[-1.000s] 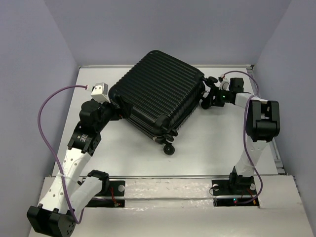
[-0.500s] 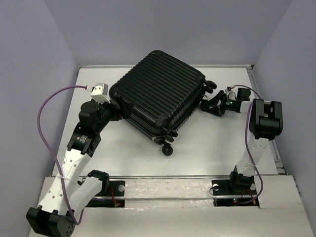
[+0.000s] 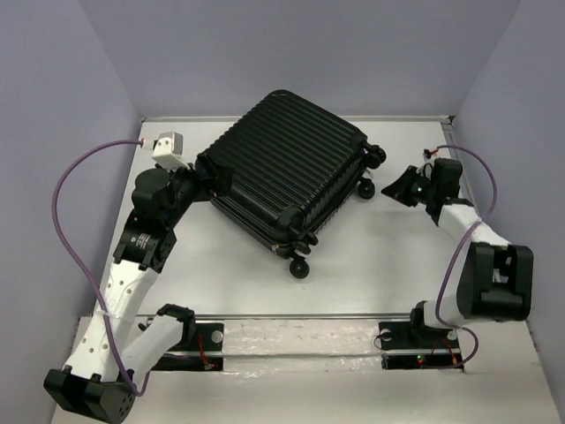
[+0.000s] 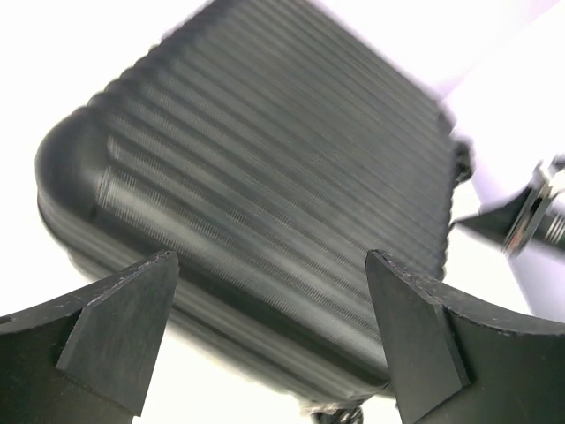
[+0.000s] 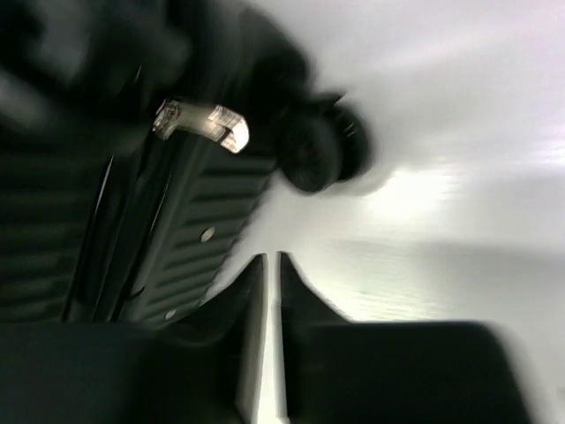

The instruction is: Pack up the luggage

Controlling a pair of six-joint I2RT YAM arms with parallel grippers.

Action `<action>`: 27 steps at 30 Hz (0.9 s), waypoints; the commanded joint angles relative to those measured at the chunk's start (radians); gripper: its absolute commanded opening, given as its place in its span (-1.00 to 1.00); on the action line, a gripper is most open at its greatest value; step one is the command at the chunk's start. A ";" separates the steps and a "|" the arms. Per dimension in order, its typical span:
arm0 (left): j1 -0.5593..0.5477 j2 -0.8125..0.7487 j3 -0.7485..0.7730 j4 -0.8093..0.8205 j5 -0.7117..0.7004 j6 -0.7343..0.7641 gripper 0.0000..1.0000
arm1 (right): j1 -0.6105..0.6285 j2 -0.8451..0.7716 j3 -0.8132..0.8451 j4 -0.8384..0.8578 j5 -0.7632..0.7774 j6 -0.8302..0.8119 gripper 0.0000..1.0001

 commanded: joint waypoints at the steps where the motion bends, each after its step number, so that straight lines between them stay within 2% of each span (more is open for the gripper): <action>1: 0.002 0.081 0.155 0.063 0.005 -0.044 0.98 | 0.177 -0.130 -0.136 0.072 0.147 0.009 -0.86; 3: 0.005 0.151 0.205 0.075 -0.015 -0.040 0.95 | 0.314 -0.181 -0.167 0.108 0.178 0.027 -0.86; 5: 0.024 0.208 0.278 0.075 -0.023 -0.044 0.86 | 0.379 -0.189 -0.173 0.118 0.229 0.039 -0.86; 7: 0.074 0.305 0.353 0.077 0.034 -0.057 0.62 | 0.432 -0.201 -0.182 0.141 0.240 0.047 -0.86; 8: 0.088 0.366 0.378 0.077 0.063 -0.061 0.14 | 0.444 -0.206 -0.184 0.142 0.244 0.042 -0.86; 11: 0.151 0.467 0.464 0.077 0.086 -0.070 -0.57 | 0.457 -0.203 -0.187 0.150 0.266 0.029 -0.86; 12: 0.171 0.533 0.482 0.074 0.138 -0.084 -0.87 | 0.457 -0.196 -0.184 0.151 0.260 0.029 -0.86; 13: 0.213 0.564 0.516 0.086 0.167 -0.096 -0.88 | 0.467 -0.190 -0.185 0.156 0.258 0.029 -0.86; 16: 0.252 0.690 0.602 0.084 0.171 -0.100 -0.88 | 0.476 -0.180 -0.181 0.162 0.272 0.021 -0.86; 20: 0.265 0.901 0.782 -0.029 0.091 -0.049 -0.88 | 0.476 -0.167 -0.162 0.149 0.281 0.006 -0.86; 21: 0.301 0.984 0.815 -0.064 0.092 -0.040 -0.88 | 0.476 -0.166 -0.158 0.145 0.287 0.003 -0.86; 27: 0.309 1.254 1.034 -0.138 0.156 -0.015 -0.88 | 0.476 -0.127 -0.109 0.118 0.313 -0.008 -0.86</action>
